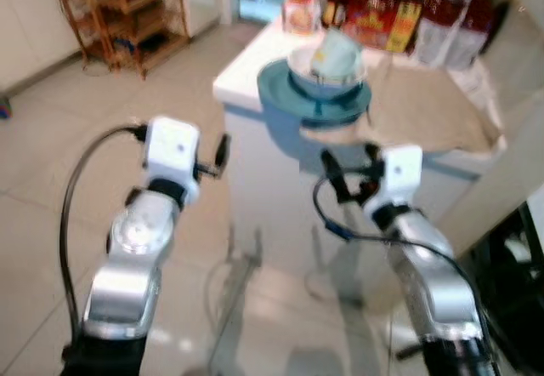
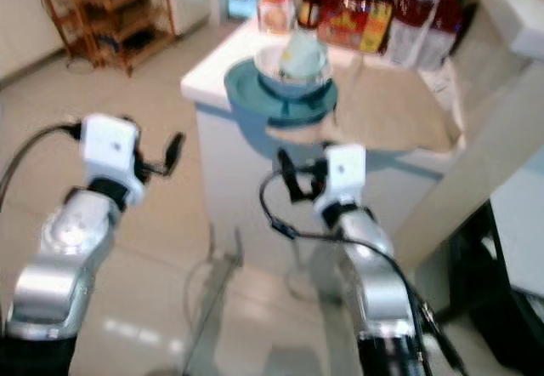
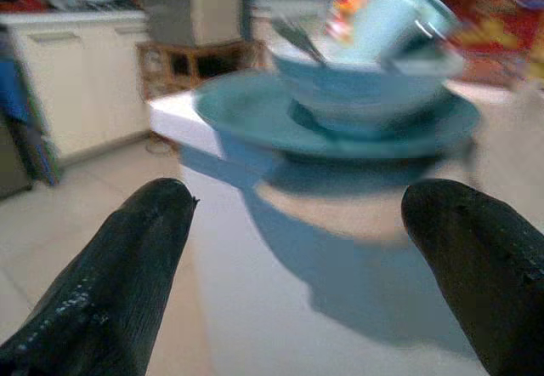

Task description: Setting the table

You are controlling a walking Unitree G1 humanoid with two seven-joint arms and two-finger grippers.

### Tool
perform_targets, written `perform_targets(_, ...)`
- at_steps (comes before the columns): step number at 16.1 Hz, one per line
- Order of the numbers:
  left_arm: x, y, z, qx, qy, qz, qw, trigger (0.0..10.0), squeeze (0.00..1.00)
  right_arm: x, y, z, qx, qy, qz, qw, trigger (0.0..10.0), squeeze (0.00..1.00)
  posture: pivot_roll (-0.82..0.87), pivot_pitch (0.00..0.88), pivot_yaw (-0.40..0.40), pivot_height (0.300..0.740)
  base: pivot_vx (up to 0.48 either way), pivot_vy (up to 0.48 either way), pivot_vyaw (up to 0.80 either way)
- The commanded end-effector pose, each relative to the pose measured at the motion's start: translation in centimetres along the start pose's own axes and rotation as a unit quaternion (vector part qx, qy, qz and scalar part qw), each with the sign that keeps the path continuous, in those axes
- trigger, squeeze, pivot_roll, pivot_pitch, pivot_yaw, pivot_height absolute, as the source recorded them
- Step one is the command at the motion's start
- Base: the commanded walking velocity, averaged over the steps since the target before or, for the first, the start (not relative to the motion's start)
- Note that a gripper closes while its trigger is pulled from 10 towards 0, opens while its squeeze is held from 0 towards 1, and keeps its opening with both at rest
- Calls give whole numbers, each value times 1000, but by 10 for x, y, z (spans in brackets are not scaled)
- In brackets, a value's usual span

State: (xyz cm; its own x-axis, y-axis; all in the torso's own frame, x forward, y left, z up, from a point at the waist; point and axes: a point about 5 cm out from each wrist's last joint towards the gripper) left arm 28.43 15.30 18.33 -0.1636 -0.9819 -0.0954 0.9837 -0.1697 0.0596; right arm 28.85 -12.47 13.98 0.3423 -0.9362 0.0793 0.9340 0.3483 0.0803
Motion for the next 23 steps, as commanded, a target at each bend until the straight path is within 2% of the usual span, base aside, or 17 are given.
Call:
perform_targets(1, -7, -1, 4, 5, 8, 11, 1000, 10000, 0, -10, 2, 10, 28, 8, 33, 999, 10000, 0, 82, 29, -88, 740, 356, 0, 0)
perform_targets(6, -11, -2, 3, 0, 19, 16, 1000, 10000, 0, -19, -3, 21, 61, 66, 125, 988, 10000, 0, 84, 29, -87, 740, 333, 0, 0)
perform_targets(8, -13, -4, 1, -6, 30, 7, 999, 10000, 0, -25, -2, 22, 54, 103, 172, 978, 10000, 0, 88, 29, -86, 740, 0, 0, 0)
perform_targets(9, -18, -5, 1, -8, 36, 14, 999, 10000, 0, -29, -2, 19, 33, 126, 202, 971, 10000, 0, 91, 29, -87, 740, 0, 0, 0)
perform_targets(11, -24, -5, 1, -11, 43, 26, 999, 10000, 0, -34, 1, 16, 15, 137, 236, 962, 10000, 0, 94, 27, -86, 740, 0, 0, 0)
perform_targets(12, -26, -5, 2, -10, 42, 27, 999, 10000, 0, -35, 7, 19, 18, 152, 246, 957, 10000, 0, 98, 23, -84, 740, 0, 0, 0)
perform_targets(16, -26, -2, 5, -5, 46, 19, 999, 10000, 0, -43, 31, 27, 16, 186, 247, 951, 10000, 0, 107, 17, -78, 740, 0, 0, 0)
perform_targets(19, -26, -2, 5, -5, 46, 19, 999, 10000, 0, -43, 31, 27, 16, 186, 247, 951, 10000, 0, 107, 17, -78, 740, 0, 0, 0)
perform_targets(20, -26, -2, 6, -5, 47, 18, 999, 10000, 0, -46, 36, 26, 6, 190, 246, 950, 10000, 0, 108, 16, -79, 740, 0, 0, 0)
perform_targets(21, -25, 0, 6, -6, 51, 13, 999, 10000, 0, -49, 58, 17, -34, 152, 230, 961, 10000, 0, 115, 8, -73, 740, 0, 0, 0)
perform_targets(23, -24, 2, 7, -5, 52, 8, 999, 10000, 0, -47, 76, 13, -53, 131, 206, 968, 10000, 0, 122, 9, -73, 740, 0, 0, 0)
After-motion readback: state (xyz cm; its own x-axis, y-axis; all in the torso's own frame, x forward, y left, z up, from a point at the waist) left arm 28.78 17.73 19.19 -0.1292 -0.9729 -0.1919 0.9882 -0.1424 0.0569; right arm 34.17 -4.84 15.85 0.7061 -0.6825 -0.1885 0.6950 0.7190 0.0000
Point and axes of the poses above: a point about 5 cm out from each wrist's last joint towards the gripper, its own y axis pointing out of the wrist towards the gripper, its own z axis along the axis of the wrist's last joint, x = y × z, and after that the axes turned 8 degrees about -y, right-handed
